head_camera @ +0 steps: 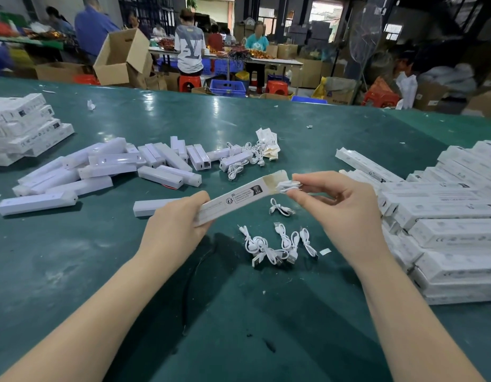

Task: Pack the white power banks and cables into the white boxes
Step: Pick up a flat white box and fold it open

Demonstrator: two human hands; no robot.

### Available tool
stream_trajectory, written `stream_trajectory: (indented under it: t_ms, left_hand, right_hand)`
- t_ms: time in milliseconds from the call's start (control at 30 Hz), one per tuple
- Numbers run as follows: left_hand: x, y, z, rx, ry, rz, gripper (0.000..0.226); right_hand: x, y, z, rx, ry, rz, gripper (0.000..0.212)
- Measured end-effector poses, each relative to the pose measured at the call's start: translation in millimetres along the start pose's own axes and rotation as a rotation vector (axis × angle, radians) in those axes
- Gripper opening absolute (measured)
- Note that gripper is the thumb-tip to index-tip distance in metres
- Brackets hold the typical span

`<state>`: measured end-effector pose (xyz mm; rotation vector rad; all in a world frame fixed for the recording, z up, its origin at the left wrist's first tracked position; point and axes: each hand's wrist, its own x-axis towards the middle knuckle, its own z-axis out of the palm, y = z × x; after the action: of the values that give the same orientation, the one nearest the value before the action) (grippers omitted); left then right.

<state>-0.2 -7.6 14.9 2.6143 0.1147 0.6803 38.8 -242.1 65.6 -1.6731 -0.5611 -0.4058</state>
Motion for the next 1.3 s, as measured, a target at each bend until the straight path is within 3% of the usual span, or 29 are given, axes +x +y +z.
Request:
stream_trajectory:
  t_ms: [267, 433, 767, 900, 1133, 1233, 1300]
  left_hand:
    - [-3, 2, -2, 0.132, -0.029, 0.121, 0.025]
    - [-3, -1, 1, 0.074, -0.059, 0.081, 0.025]
    - [-1, -2, 1, 0.083, -0.03, 0.121, 0.031]
    - [0, -6, 4, 0.037, -0.048, 0.066, 0.027]
    - [0, -3, 9, -0.089, -0.12, -0.009, 0.035]
    - [-1, 2, 10, -0.155, -0.118, -0.037, 0.031]
    - [-2, 5, 12, -0.208, -0.11, -0.06, 0.022]
  right_hand:
    - [-3, 8, 5, -0.037, -0.106, 0.089, 0.022]
    - [-1, 10, 3, 0.007, -0.094, 0.168, 0.015]
    - [-7, 14, 15, -0.18, -0.164, 0.071, 0.036]
    - [-7, 16, 16, -0.131, -0.153, 0.06, 0.047]
    - [-9, 19, 21, -0.215, -0.04, -0.156, 0.026]
    - [-15, 18, 29, -0.282, 0.016, -0.217, 0.034]
    - [-19, 15, 34, -0.178, -0.021, -0.149, 0.043]
